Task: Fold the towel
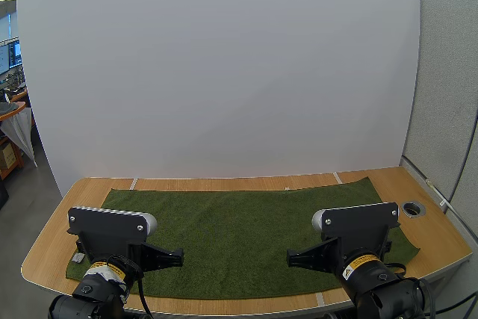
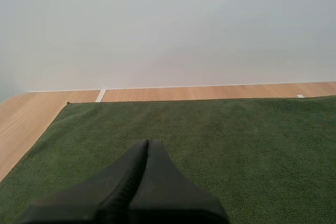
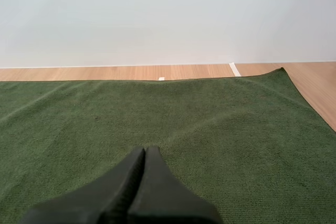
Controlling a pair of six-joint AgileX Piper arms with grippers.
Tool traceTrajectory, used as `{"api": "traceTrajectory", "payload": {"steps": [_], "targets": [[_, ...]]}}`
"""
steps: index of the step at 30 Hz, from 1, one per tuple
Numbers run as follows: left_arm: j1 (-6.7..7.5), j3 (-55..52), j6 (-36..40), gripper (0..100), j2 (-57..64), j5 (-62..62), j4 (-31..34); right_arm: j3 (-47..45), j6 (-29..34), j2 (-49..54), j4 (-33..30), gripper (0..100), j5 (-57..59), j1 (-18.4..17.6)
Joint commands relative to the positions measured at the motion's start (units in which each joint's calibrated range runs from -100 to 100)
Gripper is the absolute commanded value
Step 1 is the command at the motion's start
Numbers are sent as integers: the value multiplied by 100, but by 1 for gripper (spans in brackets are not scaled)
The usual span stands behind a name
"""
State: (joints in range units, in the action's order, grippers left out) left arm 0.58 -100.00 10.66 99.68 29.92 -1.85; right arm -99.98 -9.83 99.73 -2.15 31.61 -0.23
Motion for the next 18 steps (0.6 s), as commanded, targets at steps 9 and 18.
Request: {"api": "traceTrajectory", "payload": {"steps": [9, 18], "targets": [[16, 0, 40, 0, 32, -33, -90, -2, 26, 27, -29, 0, -28, -7], [16, 0, 40, 0, 32, -33, -90, 775, 26, 27, 15, 0, -44, -7]]}}
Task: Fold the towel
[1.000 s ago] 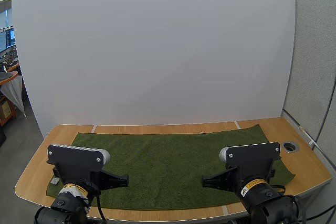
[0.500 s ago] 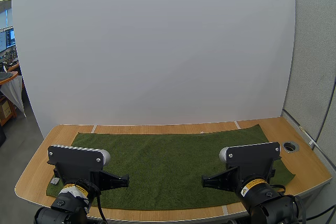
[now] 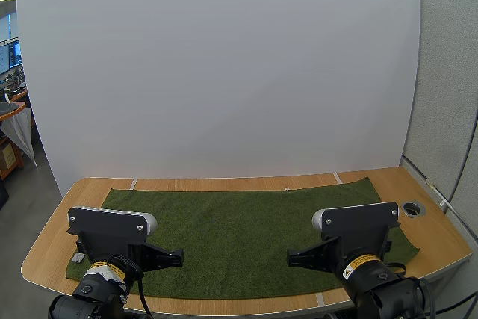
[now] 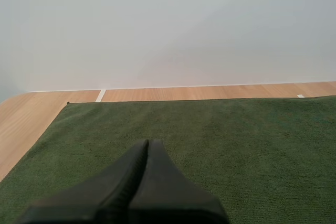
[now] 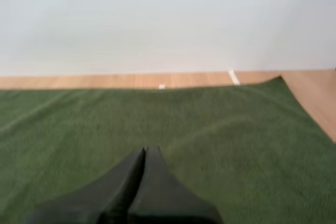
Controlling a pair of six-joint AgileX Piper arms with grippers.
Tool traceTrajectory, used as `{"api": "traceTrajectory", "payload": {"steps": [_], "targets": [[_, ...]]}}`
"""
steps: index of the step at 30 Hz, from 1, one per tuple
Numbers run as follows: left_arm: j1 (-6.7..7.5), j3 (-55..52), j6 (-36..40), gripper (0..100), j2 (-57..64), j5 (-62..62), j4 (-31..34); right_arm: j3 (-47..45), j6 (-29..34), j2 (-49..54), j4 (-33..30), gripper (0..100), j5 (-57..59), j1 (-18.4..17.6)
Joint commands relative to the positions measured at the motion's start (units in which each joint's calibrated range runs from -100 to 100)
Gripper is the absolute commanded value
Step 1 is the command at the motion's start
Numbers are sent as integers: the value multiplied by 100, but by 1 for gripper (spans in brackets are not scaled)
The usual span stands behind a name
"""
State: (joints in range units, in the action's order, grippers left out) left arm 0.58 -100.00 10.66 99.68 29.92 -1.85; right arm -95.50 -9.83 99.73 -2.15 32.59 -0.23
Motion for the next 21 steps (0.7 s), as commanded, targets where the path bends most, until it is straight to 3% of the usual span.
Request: {"api": "traceTrajectory", "payload": {"steps": [1, 10, 21], "targets": [[16, 0, 40, 0, 32, -33, -90, 568, 26, 27, 15, 0, -142, -7], [16, 0, 40, 0, 32, -33, -90, 2128, 26, 27, -72, 0, 338, -7], [16, 0, 40, 0, 32, -33, -68, 2824, 26, 27, -270, 0, 782, -7]]}}
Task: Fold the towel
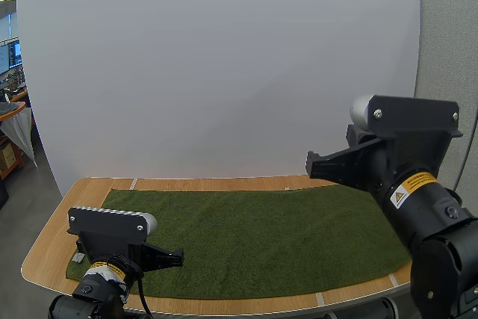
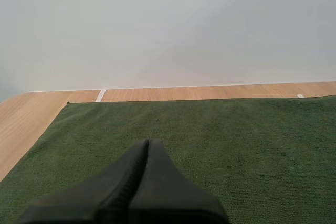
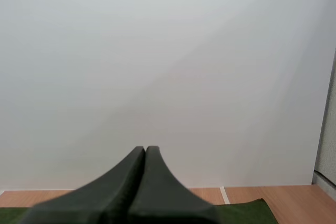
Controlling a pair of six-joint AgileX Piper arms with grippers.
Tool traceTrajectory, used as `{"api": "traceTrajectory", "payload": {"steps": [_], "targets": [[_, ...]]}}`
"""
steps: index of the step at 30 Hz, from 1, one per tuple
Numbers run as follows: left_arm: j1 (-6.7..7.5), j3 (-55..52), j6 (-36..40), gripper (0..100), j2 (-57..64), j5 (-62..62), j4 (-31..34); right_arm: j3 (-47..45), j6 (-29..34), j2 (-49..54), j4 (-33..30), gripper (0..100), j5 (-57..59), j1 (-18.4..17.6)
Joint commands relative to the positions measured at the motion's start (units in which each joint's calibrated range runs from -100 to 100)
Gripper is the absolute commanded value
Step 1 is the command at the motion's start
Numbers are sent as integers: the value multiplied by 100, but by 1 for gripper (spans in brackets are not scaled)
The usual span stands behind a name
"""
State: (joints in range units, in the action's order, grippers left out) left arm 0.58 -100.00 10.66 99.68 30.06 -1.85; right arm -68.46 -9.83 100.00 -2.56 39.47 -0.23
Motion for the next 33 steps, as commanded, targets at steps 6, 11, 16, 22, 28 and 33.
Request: {"api": "traceTrajectory", "payload": {"steps": [6, 11, 16, 22, 28, 33], "targets": [[16, 0, 40, 0, 32, -48, -68, 454, 515, -146, -750, 0, 618, -7], [16, 0, 40, 0, 32, -48, -68, 984, 1286, -647, -1637, 38, 618, 41], [16, 0, 40, 0, 32, -48, -68, 1325, 1469, -994, -1918, 100, 618, 57], [16, 0, 40, 0, 32, -48, -68, 1347, 1455, -1034, -2063, 100, 563, 57], [16, 0, 40, 0, 32, -48, -68, 1347, 1455, -1020, -2061, 100, 550, 63], [16, 0, 40, 0, 32, -48, -68, 1347, 1455, -1020, -2140, 100, 477, 71]]}}
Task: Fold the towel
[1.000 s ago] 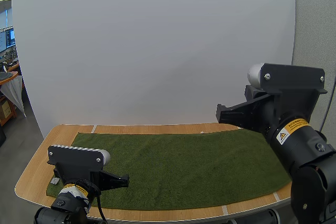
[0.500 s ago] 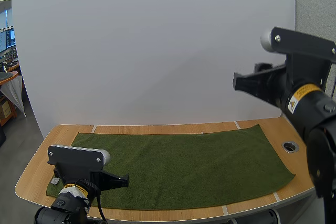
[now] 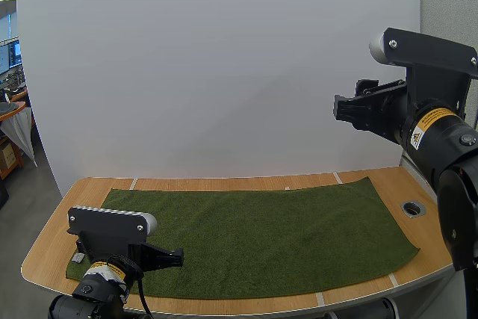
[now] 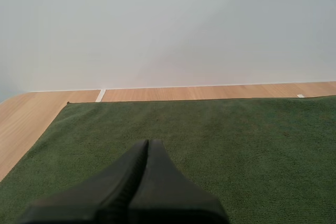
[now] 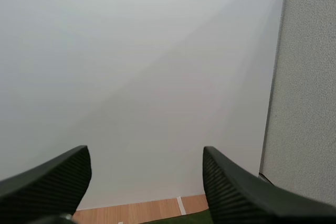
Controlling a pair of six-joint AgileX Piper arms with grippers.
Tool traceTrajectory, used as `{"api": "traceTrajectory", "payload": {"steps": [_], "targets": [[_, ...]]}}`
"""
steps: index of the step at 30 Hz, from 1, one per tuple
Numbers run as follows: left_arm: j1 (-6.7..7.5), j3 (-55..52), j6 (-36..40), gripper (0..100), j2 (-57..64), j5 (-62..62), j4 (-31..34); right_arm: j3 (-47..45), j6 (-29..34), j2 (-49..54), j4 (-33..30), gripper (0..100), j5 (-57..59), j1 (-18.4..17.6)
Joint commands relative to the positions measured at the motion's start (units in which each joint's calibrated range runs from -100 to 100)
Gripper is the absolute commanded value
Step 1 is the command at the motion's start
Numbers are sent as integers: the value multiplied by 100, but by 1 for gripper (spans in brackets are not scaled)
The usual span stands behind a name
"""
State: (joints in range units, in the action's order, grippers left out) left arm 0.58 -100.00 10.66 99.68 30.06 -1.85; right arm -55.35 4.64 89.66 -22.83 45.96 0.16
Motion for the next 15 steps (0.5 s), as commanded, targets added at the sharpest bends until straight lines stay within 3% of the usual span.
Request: {"api": "traceTrajectory", "payload": {"steps": [1, 9, 15], "targets": [[16, 0, 40, 0, 32, -48, -68, 36, 31, 15, -136, 100, -156, 39], [16, 0, 40, 0, 32, -66, -43, 115, 439, -568, -89, 100, 36, 337], [16, 0, 40, 0, 32, -66, -43, 856, 500, -1906, -111, 100, 875, 347]]}}
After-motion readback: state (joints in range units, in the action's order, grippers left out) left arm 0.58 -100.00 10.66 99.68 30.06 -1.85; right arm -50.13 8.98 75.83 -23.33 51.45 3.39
